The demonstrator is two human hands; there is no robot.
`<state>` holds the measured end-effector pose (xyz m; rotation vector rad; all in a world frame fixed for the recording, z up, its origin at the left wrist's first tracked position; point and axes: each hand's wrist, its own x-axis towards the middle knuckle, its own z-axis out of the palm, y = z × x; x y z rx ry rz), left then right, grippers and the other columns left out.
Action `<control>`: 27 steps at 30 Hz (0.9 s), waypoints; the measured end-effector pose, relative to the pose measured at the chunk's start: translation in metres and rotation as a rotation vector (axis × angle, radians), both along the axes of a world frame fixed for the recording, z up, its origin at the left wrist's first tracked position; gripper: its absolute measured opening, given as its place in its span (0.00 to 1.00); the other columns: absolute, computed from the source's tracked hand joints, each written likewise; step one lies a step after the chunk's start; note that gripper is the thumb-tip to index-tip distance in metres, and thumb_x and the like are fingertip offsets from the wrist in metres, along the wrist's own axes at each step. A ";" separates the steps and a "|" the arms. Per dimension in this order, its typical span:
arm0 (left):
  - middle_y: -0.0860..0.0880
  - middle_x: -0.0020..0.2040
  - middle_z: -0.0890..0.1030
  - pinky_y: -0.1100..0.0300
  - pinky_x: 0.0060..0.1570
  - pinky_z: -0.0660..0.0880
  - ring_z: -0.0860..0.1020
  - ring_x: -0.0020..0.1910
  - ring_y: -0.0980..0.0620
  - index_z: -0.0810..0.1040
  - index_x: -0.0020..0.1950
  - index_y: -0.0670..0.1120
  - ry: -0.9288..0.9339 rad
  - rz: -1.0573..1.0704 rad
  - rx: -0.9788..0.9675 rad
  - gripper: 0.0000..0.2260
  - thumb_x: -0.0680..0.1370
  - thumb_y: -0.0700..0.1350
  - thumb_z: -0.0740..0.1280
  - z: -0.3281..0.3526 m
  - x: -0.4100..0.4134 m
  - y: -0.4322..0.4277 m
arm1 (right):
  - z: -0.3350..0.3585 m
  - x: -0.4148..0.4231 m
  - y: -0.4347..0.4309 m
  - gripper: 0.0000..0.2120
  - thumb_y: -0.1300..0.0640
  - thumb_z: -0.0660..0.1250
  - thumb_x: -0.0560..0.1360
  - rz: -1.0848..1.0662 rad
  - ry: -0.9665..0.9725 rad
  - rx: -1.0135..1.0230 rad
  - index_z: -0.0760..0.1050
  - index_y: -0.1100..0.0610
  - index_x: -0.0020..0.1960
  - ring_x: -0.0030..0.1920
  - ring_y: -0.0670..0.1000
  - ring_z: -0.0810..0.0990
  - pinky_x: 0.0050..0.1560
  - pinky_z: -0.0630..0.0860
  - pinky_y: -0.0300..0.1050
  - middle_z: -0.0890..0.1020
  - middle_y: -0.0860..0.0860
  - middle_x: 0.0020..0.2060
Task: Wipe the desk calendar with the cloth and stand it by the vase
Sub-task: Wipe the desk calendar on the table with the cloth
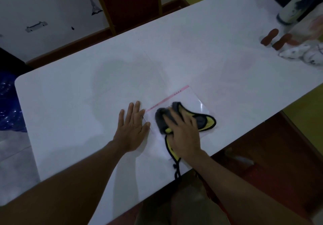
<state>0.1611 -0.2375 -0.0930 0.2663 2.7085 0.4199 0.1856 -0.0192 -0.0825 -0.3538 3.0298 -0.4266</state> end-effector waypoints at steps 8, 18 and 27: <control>0.48 0.83 0.38 0.45 0.79 0.33 0.31 0.79 0.53 0.53 0.82 0.45 -0.011 0.014 0.014 0.31 0.83 0.61 0.44 0.002 0.001 0.002 | 0.001 -0.060 0.042 0.27 0.51 0.68 0.75 -0.363 -0.009 0.013 0.71 0.45 0.74 0.68 0.62 0.66 0.61 0.66 0.59 0.71 0.56 0.70; 0.47 0.83 0.37 0.44 0.79 0.34 0.32 0.80 0.50 0.50 0.83 0.44 -0.026 -0.004 -0.011 0.31 0.84 0.60 0.42 0.005 0.000 0.002 | -0.002 -0.022 0.005 0.28 0.52 0.67 0.72 -0.148 -0.011 -0.007 0.72 0.46 0.73 0.72 0.64 0.63 0.66 0.63 0.64 0.69 0.52 0.75; 0.48 0.83 0.35 0.45 0.78 0.32 0.29 0.78 0.52 0.49 0.82 0.45 -0.036 -0.017 -0.006 0.29 0.85 0.59 0.45 0.001 -0.001 0.000 | -0.011 0.031 0.027 0.23 0.53 0.68 0.68 0.148 0.102 -0.247 0.81 0.46 0.63 0.63 0.57 0.73 0.57 0.67 0.52 0.80 0.45 0.62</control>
